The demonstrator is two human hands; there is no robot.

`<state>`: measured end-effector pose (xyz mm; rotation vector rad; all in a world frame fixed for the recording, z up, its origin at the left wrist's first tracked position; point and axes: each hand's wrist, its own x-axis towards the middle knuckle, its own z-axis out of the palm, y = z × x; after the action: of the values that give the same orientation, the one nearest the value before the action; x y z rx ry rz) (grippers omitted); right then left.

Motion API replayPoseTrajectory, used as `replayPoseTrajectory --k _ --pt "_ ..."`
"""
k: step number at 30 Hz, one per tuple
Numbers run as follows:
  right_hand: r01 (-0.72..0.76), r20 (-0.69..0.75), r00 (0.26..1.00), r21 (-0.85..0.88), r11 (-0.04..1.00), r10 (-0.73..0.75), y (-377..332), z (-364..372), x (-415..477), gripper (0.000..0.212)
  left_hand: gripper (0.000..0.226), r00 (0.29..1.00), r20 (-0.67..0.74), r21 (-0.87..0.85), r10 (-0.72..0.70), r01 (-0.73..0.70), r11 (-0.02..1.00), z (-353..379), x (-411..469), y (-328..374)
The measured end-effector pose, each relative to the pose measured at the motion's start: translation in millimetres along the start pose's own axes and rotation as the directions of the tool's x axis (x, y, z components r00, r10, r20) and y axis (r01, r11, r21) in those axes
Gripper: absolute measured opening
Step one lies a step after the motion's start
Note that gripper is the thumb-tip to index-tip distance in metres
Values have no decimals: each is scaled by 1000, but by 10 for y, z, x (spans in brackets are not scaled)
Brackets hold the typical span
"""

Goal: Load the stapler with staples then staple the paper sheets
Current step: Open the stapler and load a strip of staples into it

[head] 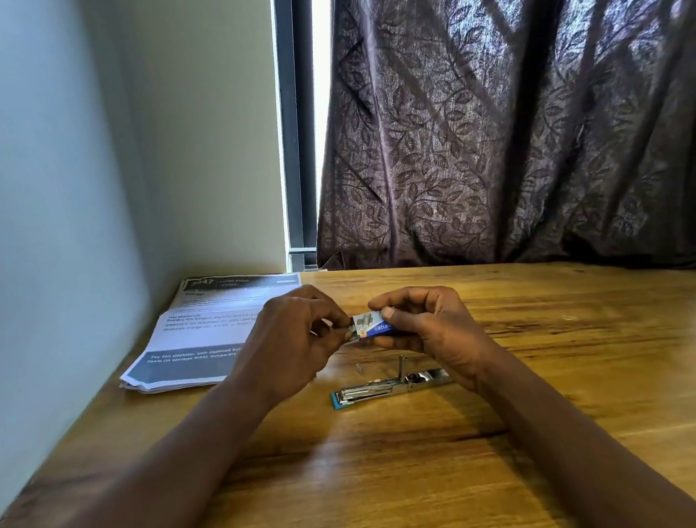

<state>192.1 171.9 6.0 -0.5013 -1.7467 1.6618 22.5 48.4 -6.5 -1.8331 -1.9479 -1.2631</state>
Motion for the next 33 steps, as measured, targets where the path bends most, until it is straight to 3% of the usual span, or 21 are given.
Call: replayPoseTrajectory --k 21,33 --pt "-84 15 996 127 988 83 8 -16 -2 14 14 999 43 76 23 -26 997 -24 16 -6" --pt "-143 17 990 113 983 142 8 4 -17 14 7 996 21 98 -92 89 991 0 -8 58"
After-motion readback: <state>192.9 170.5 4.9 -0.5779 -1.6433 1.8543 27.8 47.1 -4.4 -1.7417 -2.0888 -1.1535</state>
